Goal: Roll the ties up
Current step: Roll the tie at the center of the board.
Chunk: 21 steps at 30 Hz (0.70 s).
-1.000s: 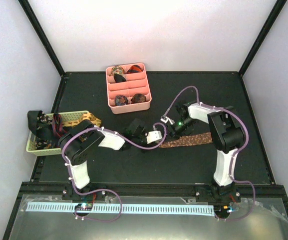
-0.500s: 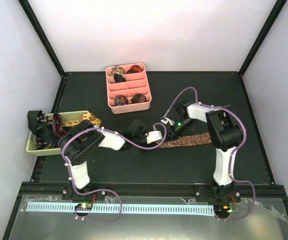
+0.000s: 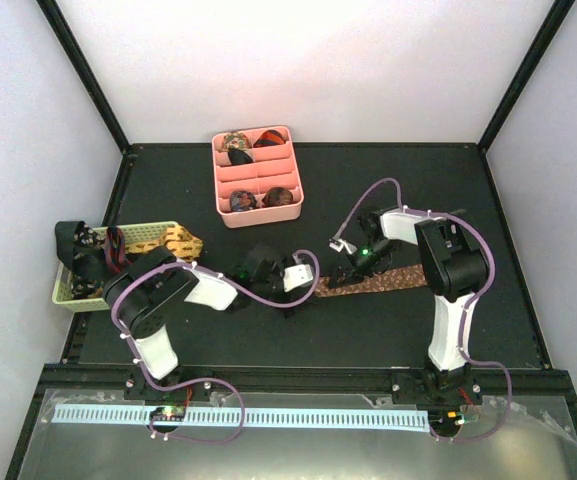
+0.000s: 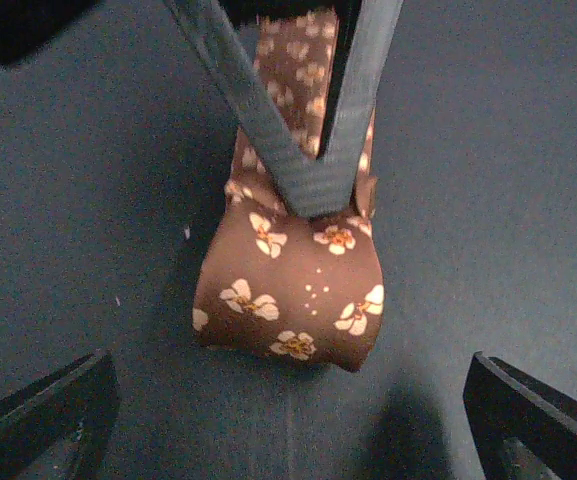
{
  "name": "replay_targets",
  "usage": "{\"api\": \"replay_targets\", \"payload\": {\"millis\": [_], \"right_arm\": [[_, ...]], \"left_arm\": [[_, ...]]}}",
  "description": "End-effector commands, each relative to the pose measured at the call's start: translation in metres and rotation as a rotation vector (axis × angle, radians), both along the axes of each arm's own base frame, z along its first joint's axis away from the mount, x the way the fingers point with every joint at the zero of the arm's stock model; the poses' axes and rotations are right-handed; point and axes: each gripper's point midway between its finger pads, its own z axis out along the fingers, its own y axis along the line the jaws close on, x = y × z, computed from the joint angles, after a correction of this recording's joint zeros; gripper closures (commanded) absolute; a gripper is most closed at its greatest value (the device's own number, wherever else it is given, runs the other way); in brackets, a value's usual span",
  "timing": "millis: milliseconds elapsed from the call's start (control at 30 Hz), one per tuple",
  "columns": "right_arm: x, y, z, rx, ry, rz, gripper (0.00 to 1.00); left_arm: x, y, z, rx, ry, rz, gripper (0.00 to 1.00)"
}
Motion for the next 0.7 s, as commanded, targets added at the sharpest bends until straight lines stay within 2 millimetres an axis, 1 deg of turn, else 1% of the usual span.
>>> {"api": "replay_targets", "payload": {"millis": [0,100,267,333,433,533,667], "right_arm": [[0.000,-0.018,-0.016,-0.067,0.004,-0.005,0.98],[0.002,-0.019,-0.016,-0.058,0.008,-0.011,0.98],[0.005,-0.013,-0.011,-0.019,0.011,-0.013,0.98],[0.005,-0.012,-0.007,-0.004,0.009,-0.011,0.98],[0.004,-0.008,0.002,0.034,0.001,-0.011,0.98],[0.003,-0.004,0.015,0.083,-0.007,-0.020,0.98],[0.000,-0.001,0.025,0.119,-0.014,-0.028,0.98]], "left_arm": [[0.006,-0.021,0.024,-0.135,-0.075,-0.070,0.01],[0.012,-0.034,0.018,-0.146,-0.096,-0.089,0.01],[0.022,-0.057,0.004,-0.144,-0.130,-0.124,0.02],[0.028,-0.064,-0.001,-0.138,-0.131,-0.121,0.05],[0.025,-0.065,-0.012,-0.106,-0.108,-0.138,0.16],[0.013,-0.051,-0.024,-0.041,-0.070,-0.149,0.28],[-0.007,-0.029,-0.037,0.024,-0.035,-0.166,0.50]]}}
